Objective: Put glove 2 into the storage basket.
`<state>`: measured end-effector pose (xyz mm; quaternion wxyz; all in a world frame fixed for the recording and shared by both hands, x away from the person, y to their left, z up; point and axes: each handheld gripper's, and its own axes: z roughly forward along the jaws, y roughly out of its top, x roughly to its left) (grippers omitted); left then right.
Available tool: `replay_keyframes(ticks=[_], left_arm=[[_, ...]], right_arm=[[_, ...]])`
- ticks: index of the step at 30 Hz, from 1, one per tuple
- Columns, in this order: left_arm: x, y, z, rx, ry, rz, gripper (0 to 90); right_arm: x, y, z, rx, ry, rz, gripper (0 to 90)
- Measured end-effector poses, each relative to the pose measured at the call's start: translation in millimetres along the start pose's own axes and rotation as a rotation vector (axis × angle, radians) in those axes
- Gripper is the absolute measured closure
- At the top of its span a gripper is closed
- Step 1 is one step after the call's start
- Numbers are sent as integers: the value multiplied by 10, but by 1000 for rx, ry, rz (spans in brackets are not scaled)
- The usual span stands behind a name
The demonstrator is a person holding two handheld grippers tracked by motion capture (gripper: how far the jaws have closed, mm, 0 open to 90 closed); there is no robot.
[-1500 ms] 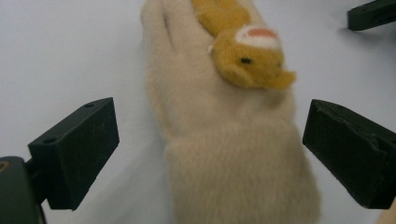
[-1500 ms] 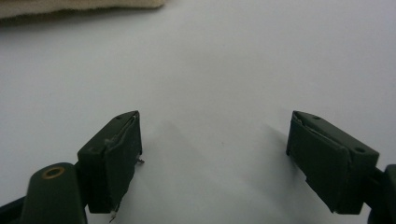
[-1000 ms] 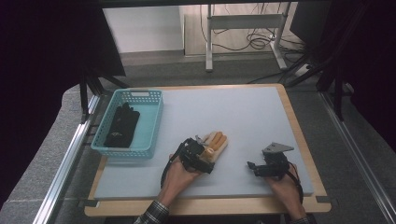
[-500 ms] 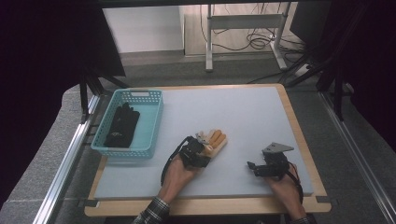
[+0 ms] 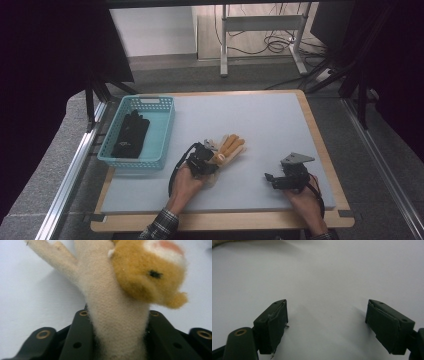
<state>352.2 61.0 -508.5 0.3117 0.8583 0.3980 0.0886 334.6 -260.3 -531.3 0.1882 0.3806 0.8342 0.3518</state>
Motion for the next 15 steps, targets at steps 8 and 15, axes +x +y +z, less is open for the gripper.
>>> replay_keyframes(ticks=[8,15], left_arm=[[91,54,-116,-12,18,-15,742],[194,144,-300,-29,43,-21,740]], right_arm=[[-2,0,0,0,0,-2,177],[-1,0,0,0,0,-1,177]])
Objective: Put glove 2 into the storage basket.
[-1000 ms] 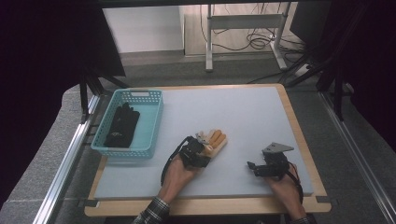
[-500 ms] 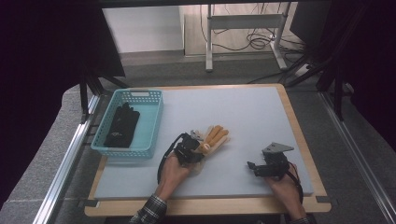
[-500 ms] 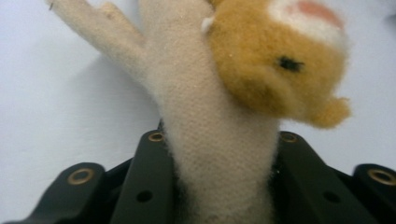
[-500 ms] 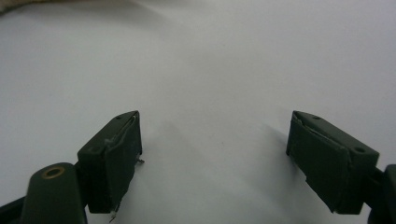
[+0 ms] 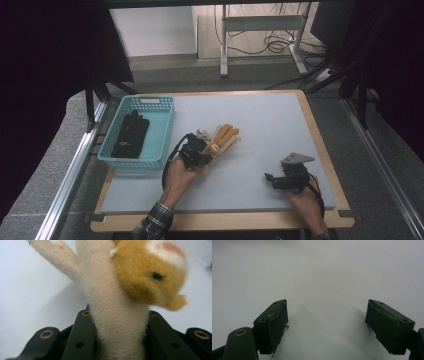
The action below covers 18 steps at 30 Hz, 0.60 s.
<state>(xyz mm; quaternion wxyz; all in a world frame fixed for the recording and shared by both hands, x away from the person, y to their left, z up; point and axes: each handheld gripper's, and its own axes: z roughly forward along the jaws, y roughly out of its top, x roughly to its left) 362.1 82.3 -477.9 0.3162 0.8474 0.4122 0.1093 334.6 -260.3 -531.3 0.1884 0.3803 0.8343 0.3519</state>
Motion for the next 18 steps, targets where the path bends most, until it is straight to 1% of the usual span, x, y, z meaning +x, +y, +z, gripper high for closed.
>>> replay_keyframes(ticks=[6,18], left_arm=[[119,77,-135,-11,12,-27,740],[386,160,-362,-10,65,-60,739]], right_arm=[[0,0,-1,1,0,1,177],[-1,0,-1,1,0,-1,177]])
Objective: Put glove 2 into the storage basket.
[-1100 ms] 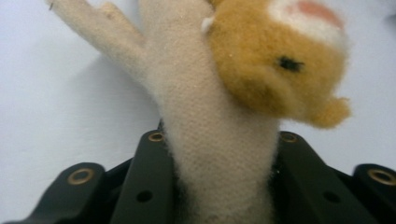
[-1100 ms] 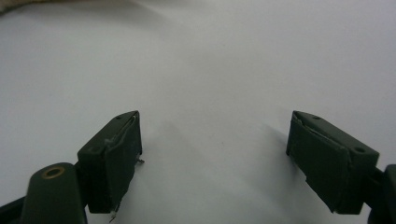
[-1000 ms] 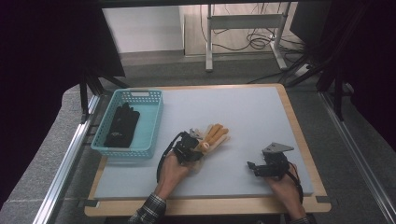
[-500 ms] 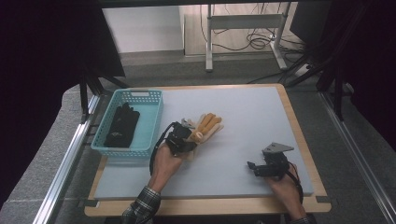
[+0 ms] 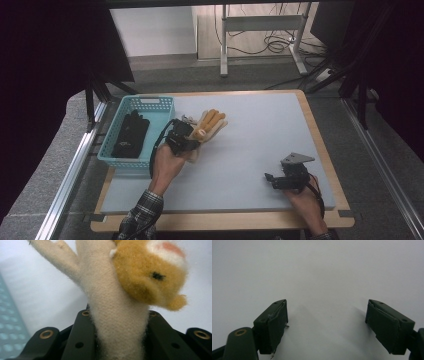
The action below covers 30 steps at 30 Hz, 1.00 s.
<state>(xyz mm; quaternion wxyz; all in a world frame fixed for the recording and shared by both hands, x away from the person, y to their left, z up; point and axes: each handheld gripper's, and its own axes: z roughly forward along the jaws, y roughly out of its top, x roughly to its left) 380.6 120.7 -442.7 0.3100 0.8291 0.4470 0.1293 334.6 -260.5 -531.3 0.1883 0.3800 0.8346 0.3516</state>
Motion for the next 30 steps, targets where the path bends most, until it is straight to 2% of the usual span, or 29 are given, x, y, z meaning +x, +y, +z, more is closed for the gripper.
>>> replay_keyframes(ticks=[10,19,26,30], left_arm=[[243,20,-198,-15,47,-41,737],[502,-44,-358,-16,103,-90,735],[722,-136,-513,-16,161,-126,734],[865,-190,-581,2,208,-147,734]], right_arm=[[0,0,0,0,0,0,177],[0,0,0,0,0,1,177],[0,0,0,0,1,1,177],[-1,0,0,0,0,1,177]])
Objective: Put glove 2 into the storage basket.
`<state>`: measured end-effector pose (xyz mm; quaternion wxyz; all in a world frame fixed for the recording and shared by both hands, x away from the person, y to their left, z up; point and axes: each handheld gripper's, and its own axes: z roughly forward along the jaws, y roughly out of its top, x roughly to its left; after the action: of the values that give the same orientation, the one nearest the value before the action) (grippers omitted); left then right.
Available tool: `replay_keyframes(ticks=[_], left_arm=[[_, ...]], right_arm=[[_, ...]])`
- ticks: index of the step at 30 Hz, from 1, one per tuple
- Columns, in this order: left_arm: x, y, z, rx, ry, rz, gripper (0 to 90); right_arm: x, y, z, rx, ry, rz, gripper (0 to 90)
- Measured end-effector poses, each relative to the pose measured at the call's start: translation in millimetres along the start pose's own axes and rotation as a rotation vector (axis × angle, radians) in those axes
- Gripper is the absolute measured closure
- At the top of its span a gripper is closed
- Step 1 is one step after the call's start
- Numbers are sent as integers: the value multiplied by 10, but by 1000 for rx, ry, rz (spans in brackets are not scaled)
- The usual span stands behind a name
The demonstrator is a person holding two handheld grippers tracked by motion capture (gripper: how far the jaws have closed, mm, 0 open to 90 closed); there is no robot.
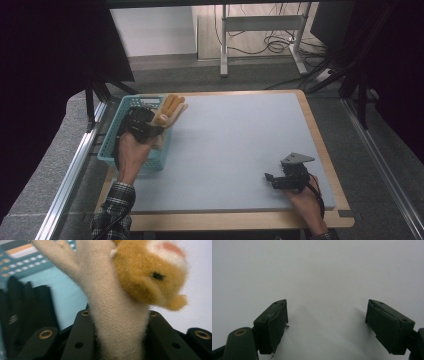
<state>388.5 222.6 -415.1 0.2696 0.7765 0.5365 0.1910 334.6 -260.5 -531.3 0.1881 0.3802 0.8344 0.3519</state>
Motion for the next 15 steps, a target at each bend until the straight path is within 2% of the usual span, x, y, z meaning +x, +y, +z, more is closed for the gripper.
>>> replay_keyframes(ticks=[6,15], left_arm=[[183,-54,35,39,51,-33,733],[430,-102,263,124,100,-101,730]], right_arm=[[0,0,0,0,1,1,177],[0,0,0,0,1,1,177]])
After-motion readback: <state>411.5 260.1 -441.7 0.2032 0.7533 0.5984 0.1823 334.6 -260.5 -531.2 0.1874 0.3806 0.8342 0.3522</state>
